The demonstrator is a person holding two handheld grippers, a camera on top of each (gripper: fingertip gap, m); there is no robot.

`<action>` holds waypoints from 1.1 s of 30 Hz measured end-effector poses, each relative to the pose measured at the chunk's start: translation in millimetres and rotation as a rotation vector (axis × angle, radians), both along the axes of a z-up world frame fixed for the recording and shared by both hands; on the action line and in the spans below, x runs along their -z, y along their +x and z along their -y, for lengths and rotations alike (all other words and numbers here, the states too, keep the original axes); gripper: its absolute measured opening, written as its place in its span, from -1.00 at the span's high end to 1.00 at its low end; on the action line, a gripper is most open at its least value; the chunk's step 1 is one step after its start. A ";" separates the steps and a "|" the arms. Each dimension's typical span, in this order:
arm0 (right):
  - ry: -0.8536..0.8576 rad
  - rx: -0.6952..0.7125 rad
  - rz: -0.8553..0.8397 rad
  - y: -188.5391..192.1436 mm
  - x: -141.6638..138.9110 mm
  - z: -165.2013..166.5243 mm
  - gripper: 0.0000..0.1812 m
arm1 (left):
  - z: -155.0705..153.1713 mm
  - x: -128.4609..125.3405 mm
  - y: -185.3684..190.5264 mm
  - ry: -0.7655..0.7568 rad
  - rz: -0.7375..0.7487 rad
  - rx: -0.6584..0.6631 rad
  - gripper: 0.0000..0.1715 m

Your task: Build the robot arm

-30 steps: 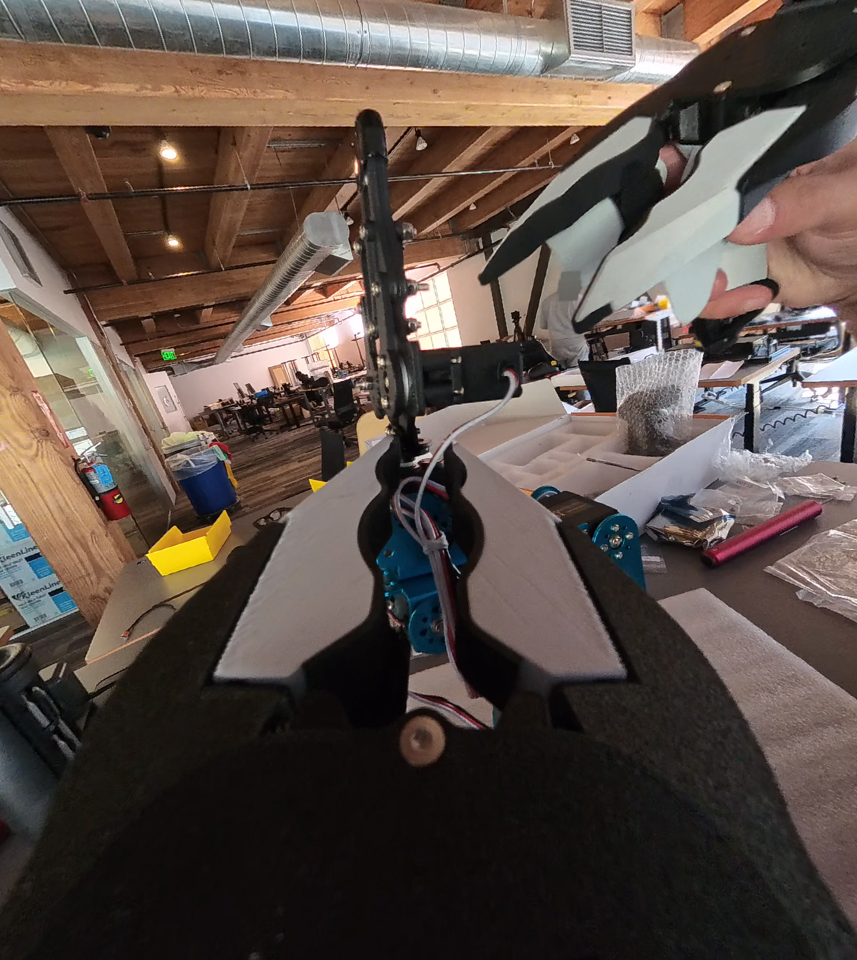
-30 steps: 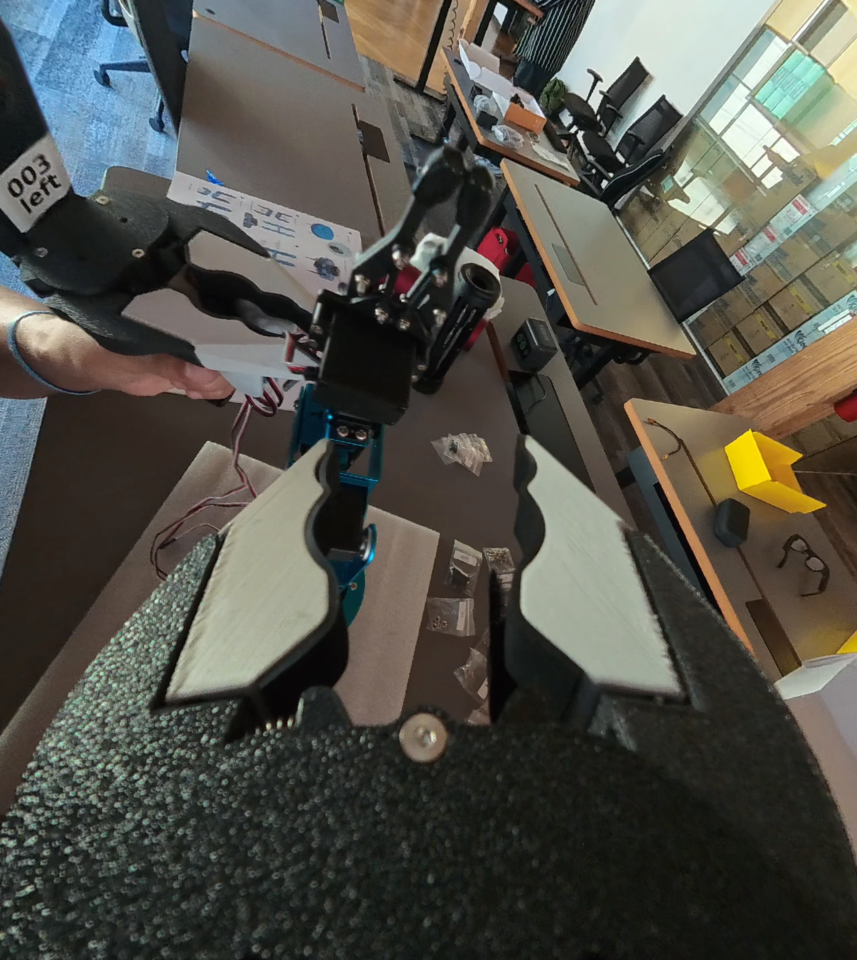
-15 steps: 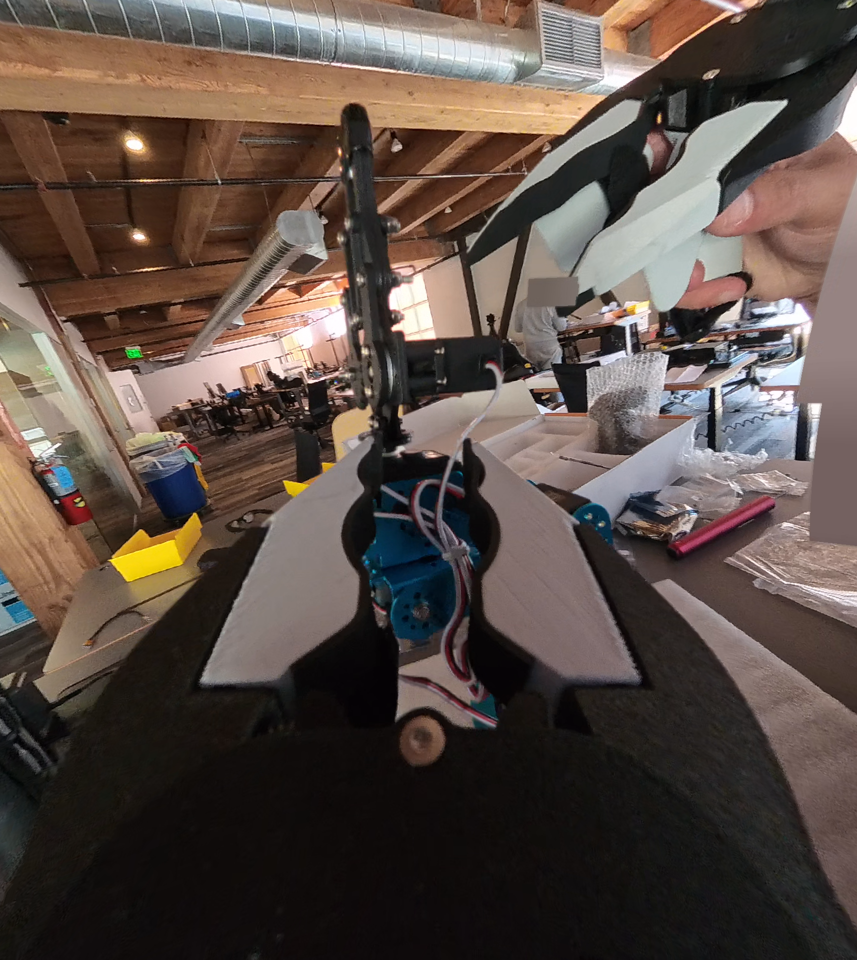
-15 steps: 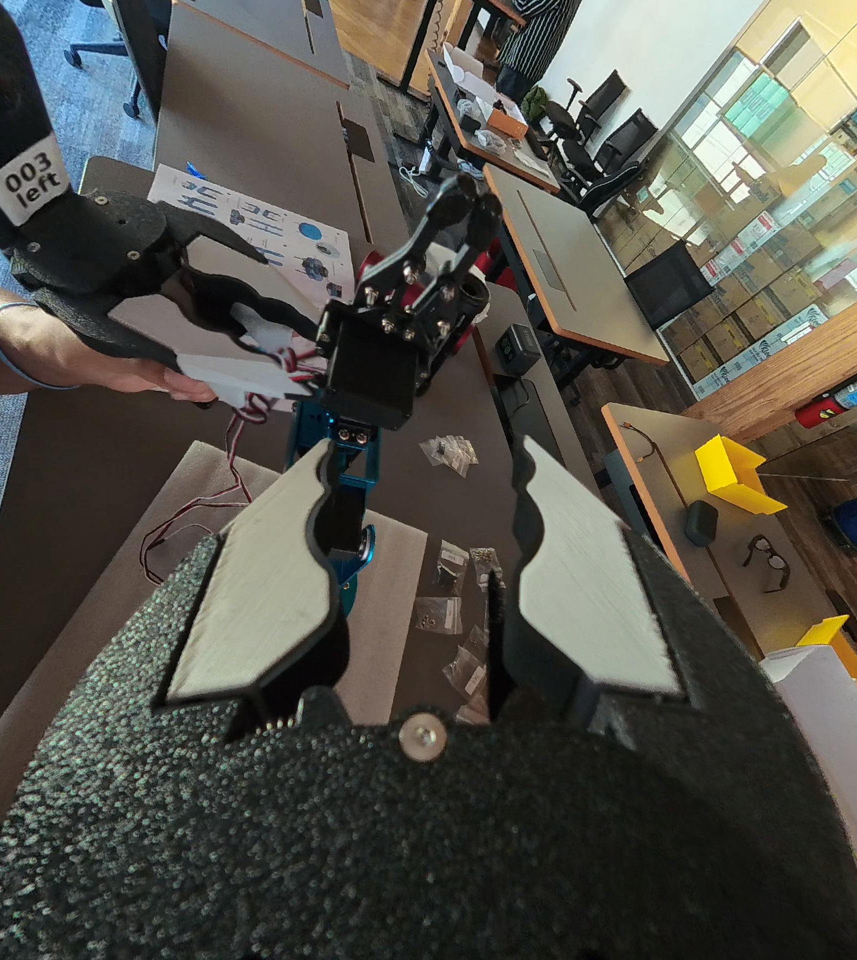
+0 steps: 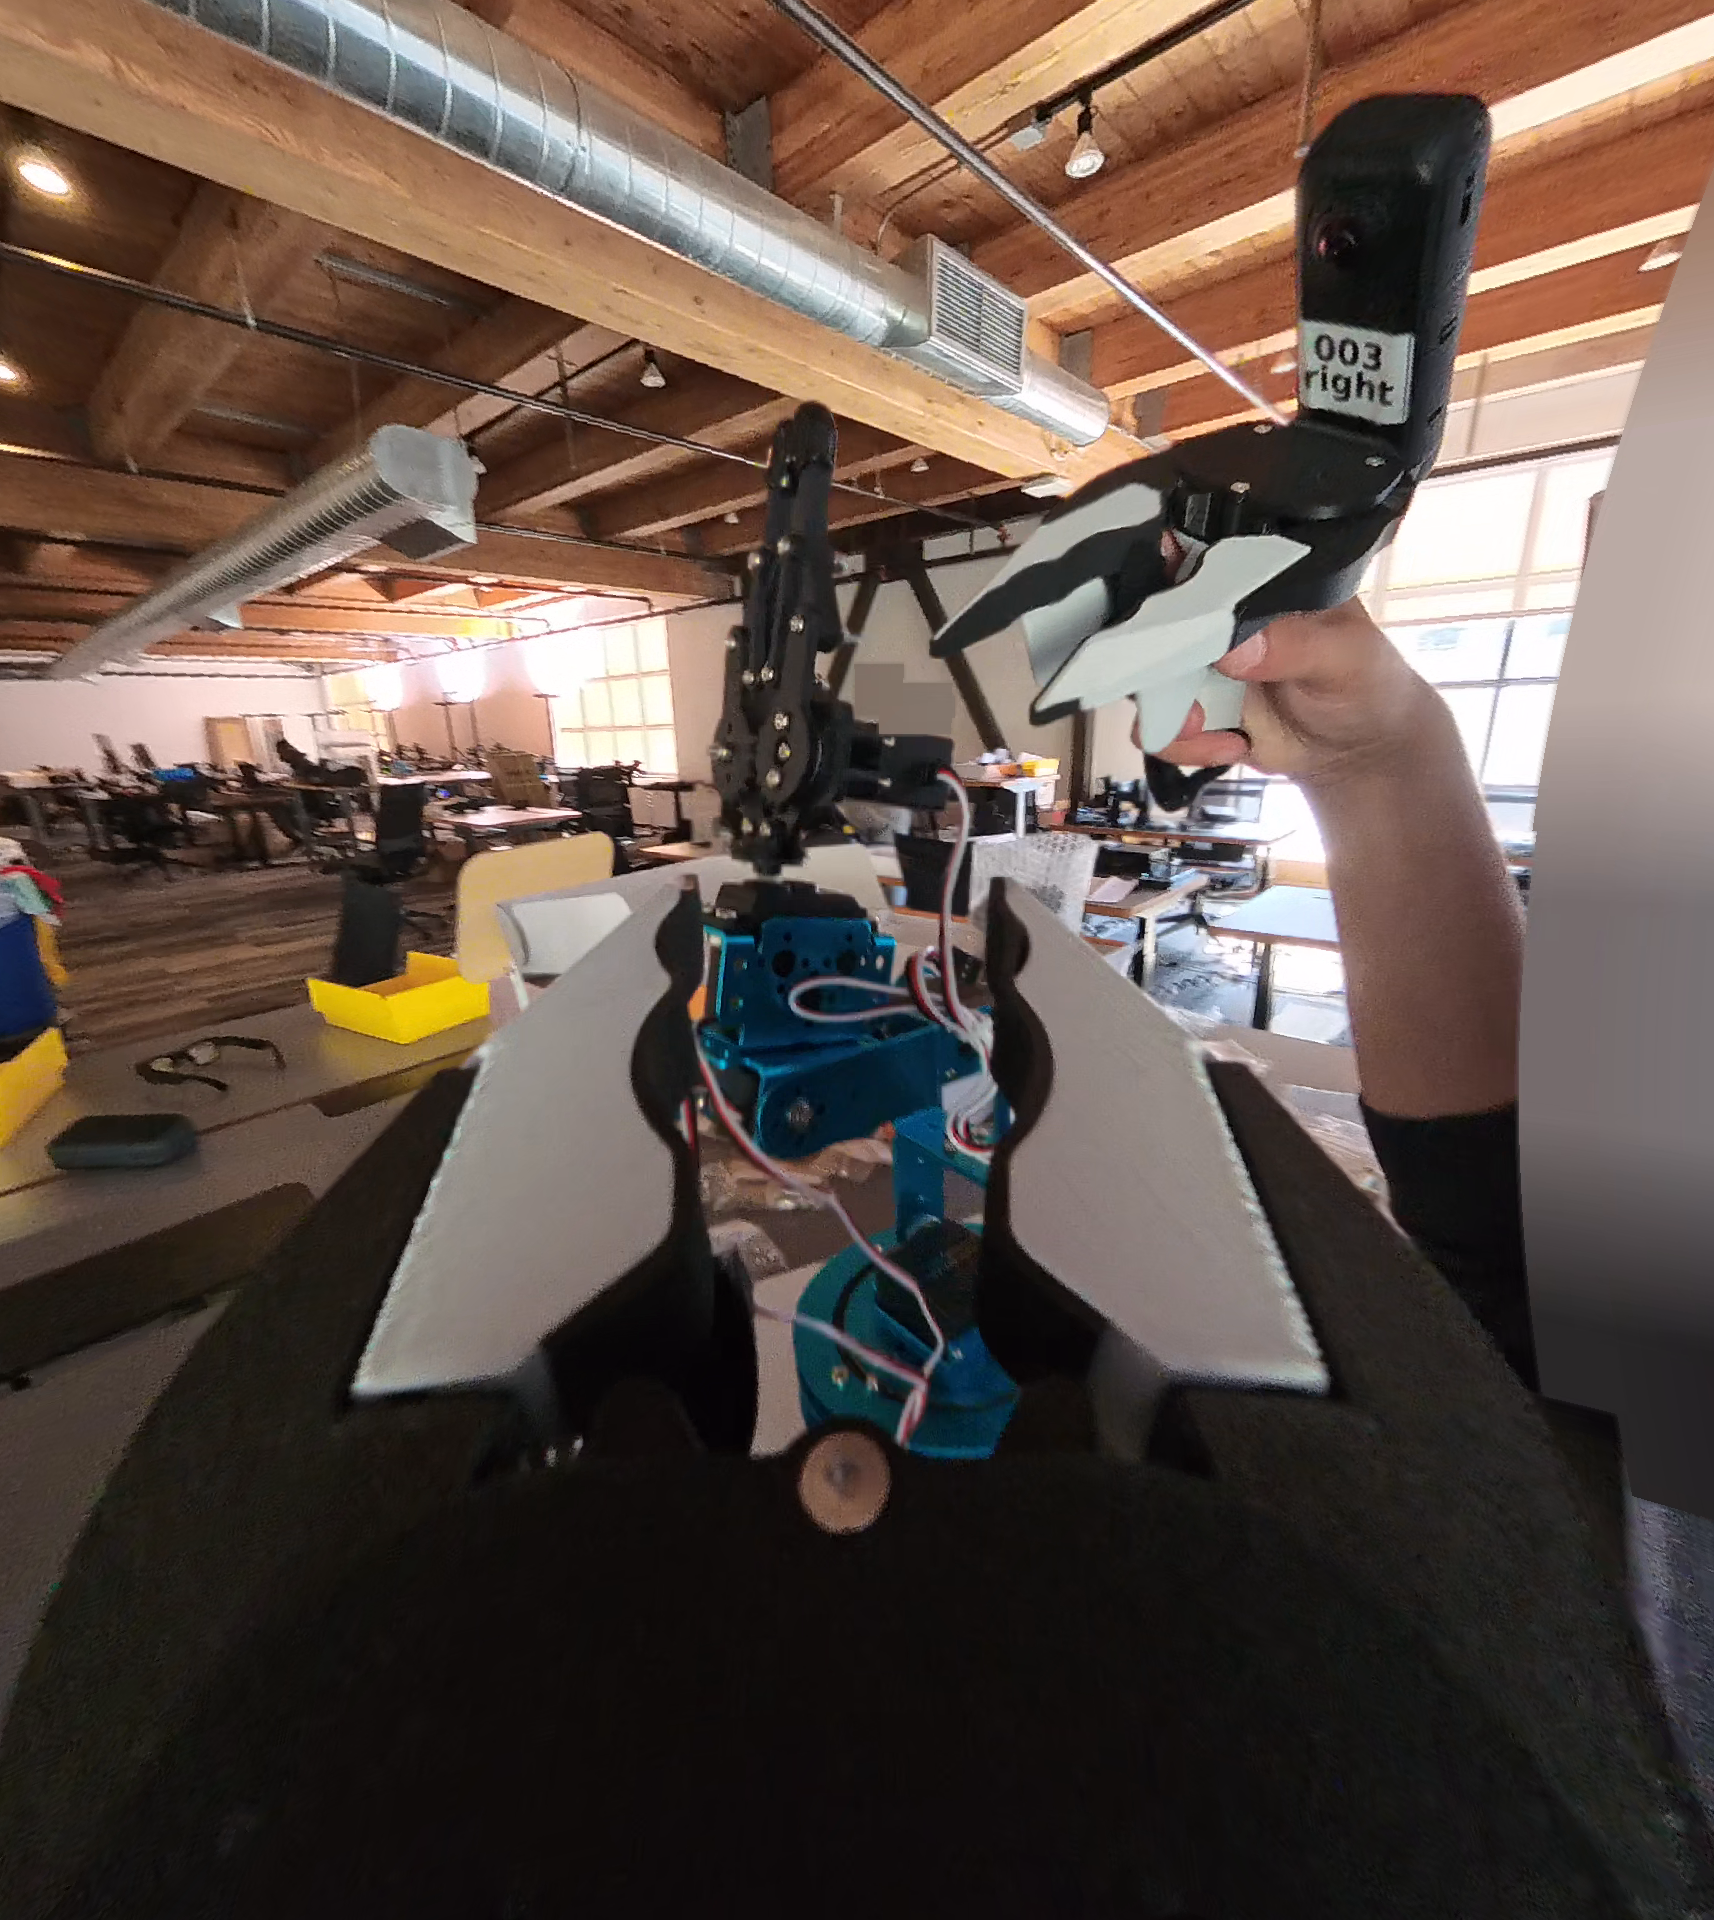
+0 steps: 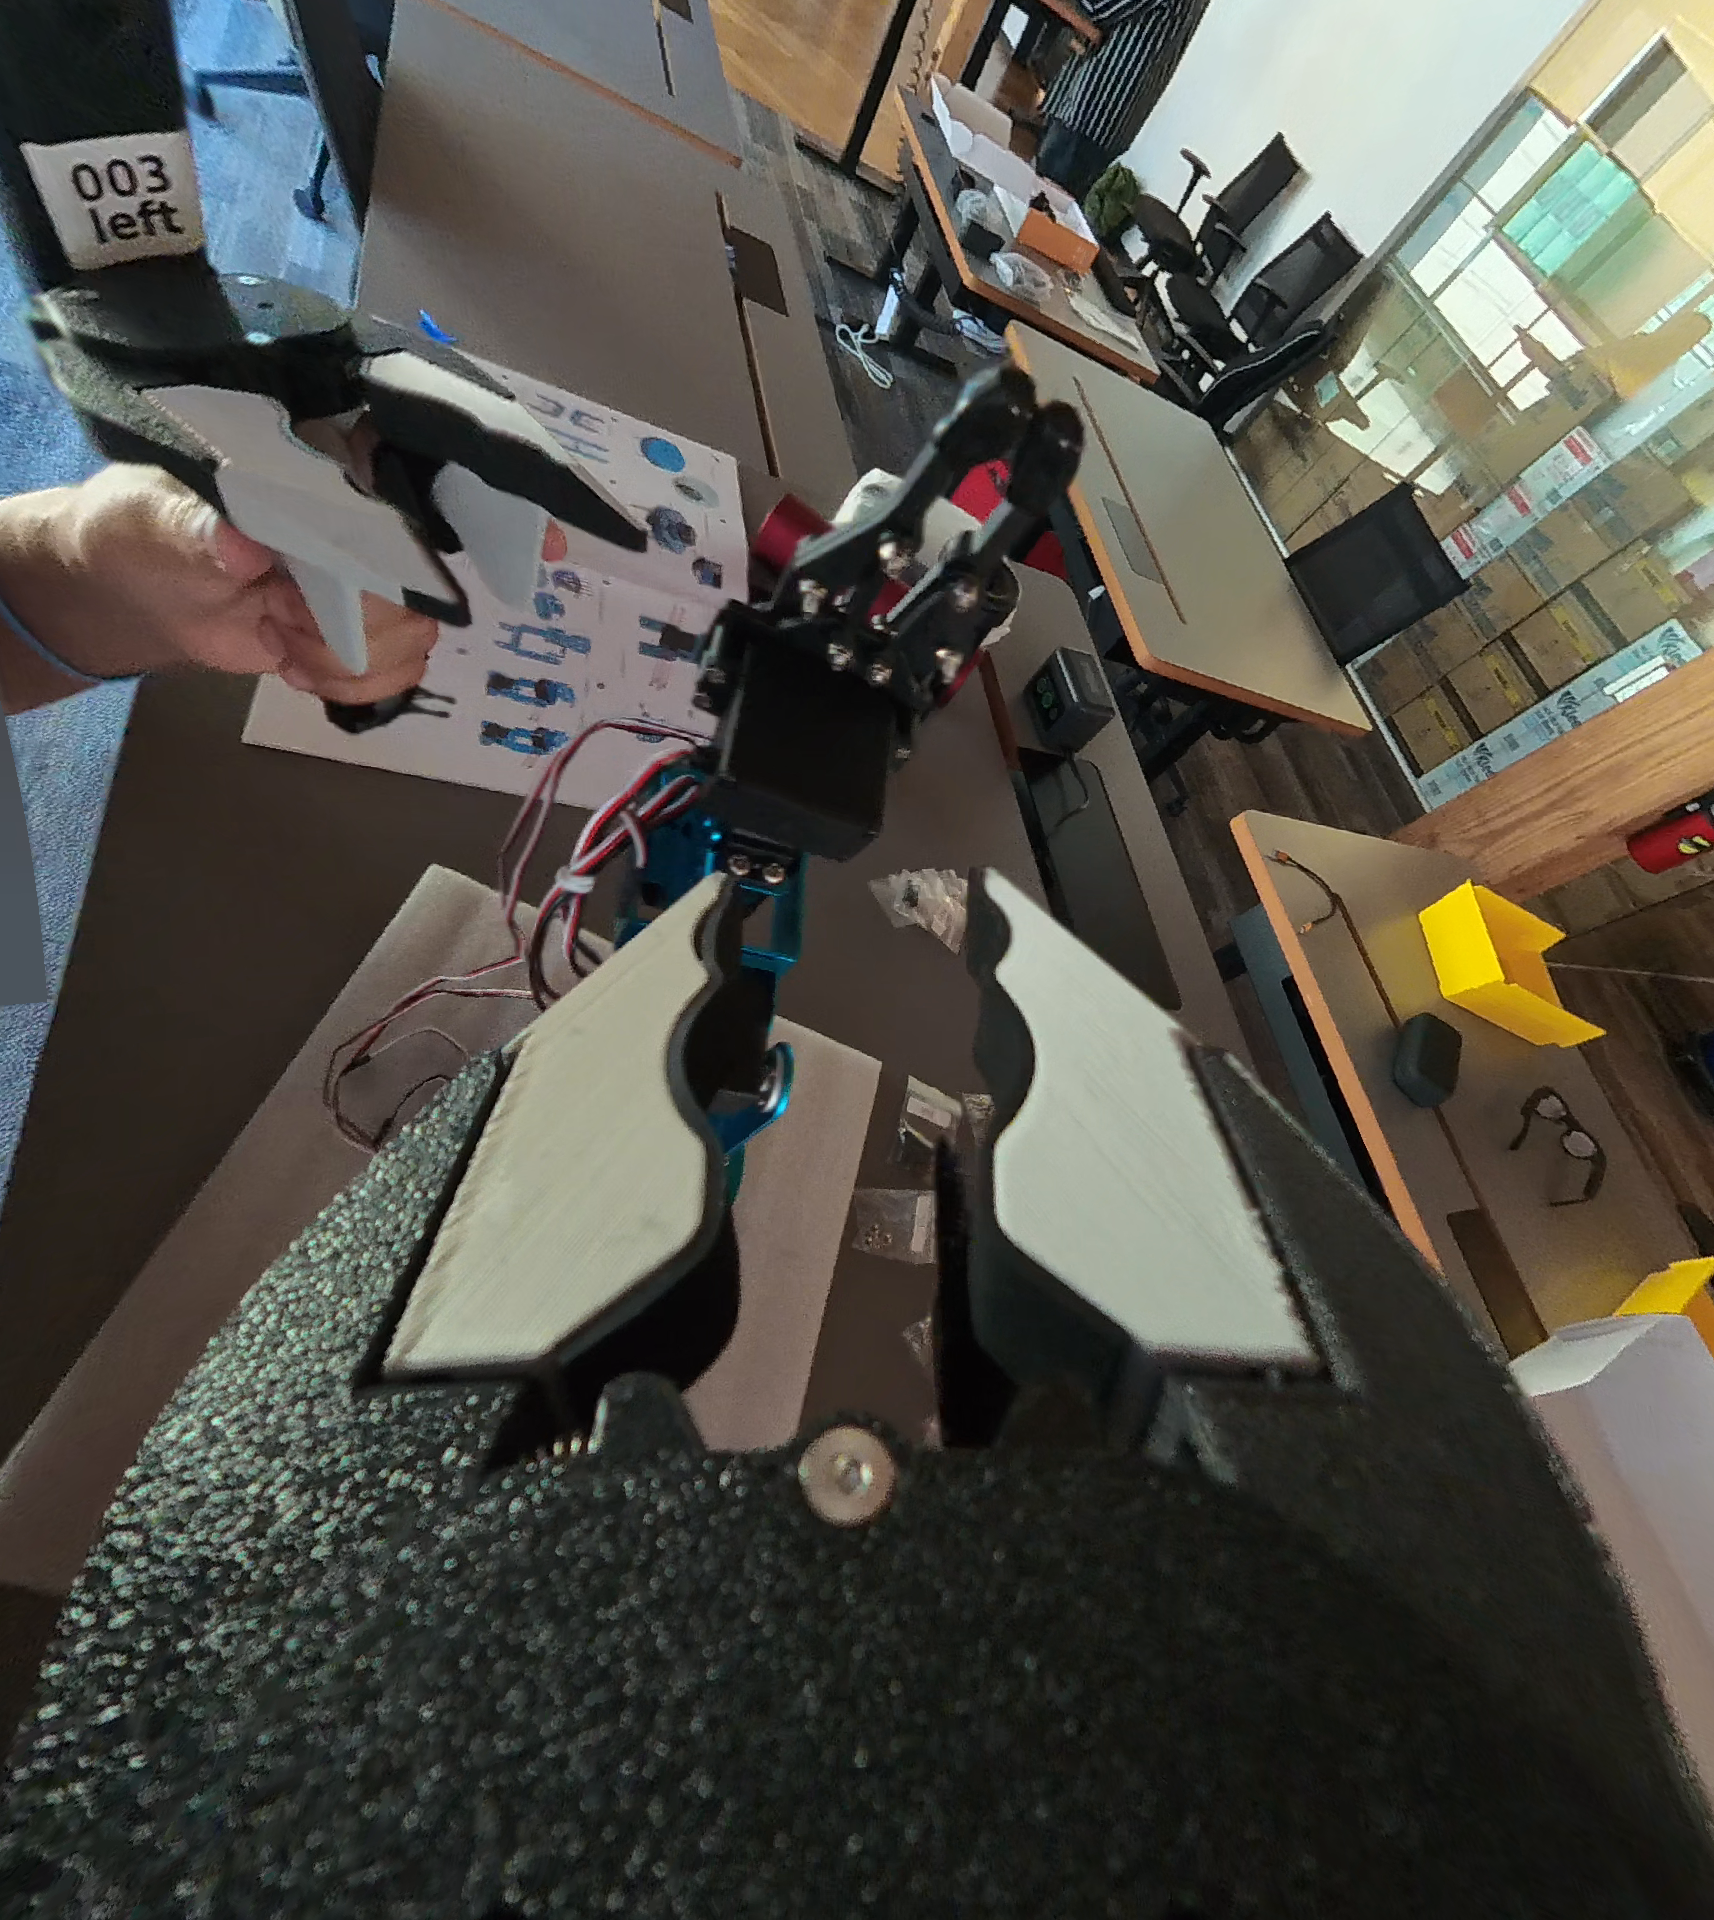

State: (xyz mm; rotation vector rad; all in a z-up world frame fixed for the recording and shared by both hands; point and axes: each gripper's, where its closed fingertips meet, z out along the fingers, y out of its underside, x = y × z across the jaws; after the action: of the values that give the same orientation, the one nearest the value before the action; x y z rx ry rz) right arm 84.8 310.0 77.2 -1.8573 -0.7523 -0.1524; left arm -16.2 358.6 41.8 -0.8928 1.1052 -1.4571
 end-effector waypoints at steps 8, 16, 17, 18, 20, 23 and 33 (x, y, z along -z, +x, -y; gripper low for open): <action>-0.152 0.028 0.014 -19.8 37.6 41.0 0.52 | -21.1 91.1 -33.2 0.088 -0.360 0.158 0.61; -0.031 -0.075 -0.448 19.0 123.9 49.2 0.59 | -4.7 172.7 50.5 0.289 -0.611 0.548 0.72; -0.003 -0.093 -0.517 26.9 129.0 46.3 0.63 | 3.3 175.8 55.4 0.263 -0.629 0.613 0.72; 0.017 -0.107 -0.571 33.2 133.0 43.8 0.61 | 8.5 180.4 59.0 0.256 -0.646 0.647 0.72; 0.028 -0.070 -0.595 41.7 139.8 37.8 0.59 | 16.6 192.4 58.0 0.289 -0.674 0.668 0.71; 0.098 -0.033 -0.454 40.0 144.6 36.3 0.79 | 16.4 190.4 64.9 0.344 -0.609 0.567 0.75; 0.045 -0.050 -0.485 31.1 158.8 36.9 0.80 | 24.4 195.0 69.7 0.435 -0.665 0.582 0.87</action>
State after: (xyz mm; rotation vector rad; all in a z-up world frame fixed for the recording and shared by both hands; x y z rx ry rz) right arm 115.9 273.1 -81.7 -1.7337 -0.4505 0.3031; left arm 53.5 334.1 -153.2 -0.7852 2.2262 -1.2919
